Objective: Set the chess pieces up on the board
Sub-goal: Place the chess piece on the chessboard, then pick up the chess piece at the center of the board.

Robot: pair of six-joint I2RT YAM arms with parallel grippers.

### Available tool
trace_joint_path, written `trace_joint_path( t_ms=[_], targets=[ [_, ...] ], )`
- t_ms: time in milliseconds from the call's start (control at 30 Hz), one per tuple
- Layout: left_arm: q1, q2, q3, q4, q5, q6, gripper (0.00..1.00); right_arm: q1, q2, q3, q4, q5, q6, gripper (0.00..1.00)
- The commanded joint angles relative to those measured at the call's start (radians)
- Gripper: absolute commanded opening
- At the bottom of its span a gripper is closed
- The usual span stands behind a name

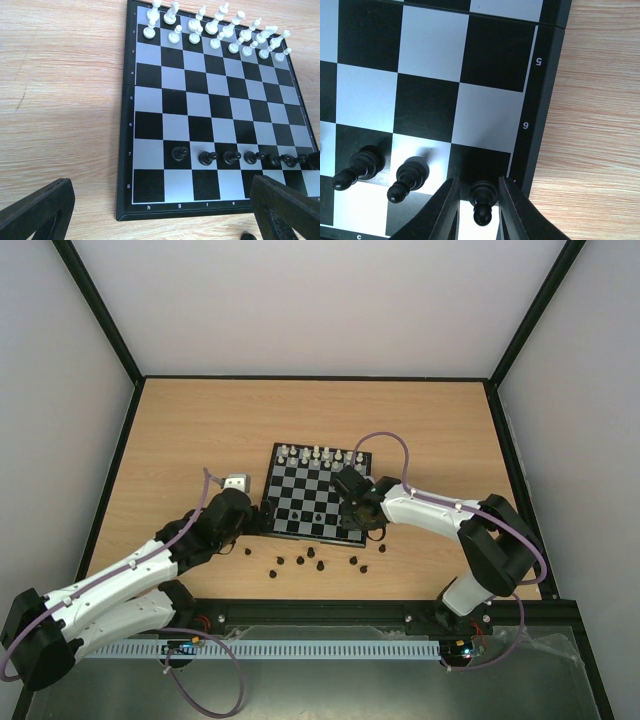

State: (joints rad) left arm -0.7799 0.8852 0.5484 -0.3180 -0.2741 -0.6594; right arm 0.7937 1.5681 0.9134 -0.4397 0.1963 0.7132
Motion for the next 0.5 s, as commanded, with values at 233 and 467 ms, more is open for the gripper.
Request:
trace_joint_path(
  t_ms=[233,467],
  targets=[
    [0.014,0.004,0.011,-0.039,-0.031,-0.030,0.99,0.007,-0.135,0.045,-0.038,0.030,-0.042,0.38],
    [0.024,-0.012,-0.013,-0.045,-0.044,-0.054,0.99,0.007,-0.213,0.045,-0.001,0.028,-0.072,0.56]
  ],
)
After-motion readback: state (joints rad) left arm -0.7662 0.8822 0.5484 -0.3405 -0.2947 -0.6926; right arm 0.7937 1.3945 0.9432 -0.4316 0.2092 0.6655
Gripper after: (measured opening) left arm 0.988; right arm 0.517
